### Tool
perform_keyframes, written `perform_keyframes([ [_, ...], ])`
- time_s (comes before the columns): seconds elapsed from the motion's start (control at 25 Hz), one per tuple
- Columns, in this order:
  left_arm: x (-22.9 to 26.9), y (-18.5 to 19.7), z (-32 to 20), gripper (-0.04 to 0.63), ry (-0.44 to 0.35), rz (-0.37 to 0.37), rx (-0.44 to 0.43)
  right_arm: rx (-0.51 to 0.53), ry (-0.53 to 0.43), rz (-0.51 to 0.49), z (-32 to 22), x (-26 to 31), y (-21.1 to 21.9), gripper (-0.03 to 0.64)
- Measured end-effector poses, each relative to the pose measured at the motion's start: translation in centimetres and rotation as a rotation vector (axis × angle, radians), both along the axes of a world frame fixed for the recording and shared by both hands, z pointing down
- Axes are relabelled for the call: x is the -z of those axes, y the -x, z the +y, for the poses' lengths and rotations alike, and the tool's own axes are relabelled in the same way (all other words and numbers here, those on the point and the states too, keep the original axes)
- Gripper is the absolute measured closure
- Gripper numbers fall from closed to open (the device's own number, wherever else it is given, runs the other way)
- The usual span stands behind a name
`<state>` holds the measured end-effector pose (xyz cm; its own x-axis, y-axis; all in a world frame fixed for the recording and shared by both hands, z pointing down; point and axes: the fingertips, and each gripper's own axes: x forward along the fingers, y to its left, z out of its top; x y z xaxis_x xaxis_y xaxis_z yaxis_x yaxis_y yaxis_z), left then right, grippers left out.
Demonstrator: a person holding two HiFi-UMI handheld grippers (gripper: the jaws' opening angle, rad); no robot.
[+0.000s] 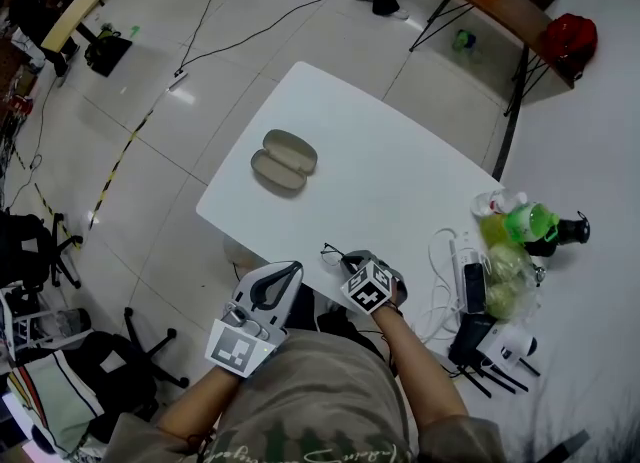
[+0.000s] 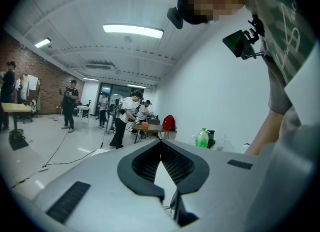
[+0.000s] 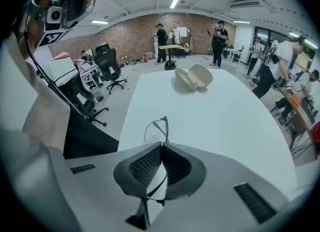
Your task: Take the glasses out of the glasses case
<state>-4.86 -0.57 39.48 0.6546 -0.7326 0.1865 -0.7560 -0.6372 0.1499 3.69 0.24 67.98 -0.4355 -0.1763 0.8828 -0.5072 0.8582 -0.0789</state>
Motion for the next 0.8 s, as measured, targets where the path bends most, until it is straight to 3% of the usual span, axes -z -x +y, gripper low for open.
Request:
perform_keyframes([
  [0.8,0.0,-3.9,4.1,0.586,-0.010,-0.001,-0.038,0.004,0.000,-0.012,4.1,-0.4,-3.1,0.598],
])
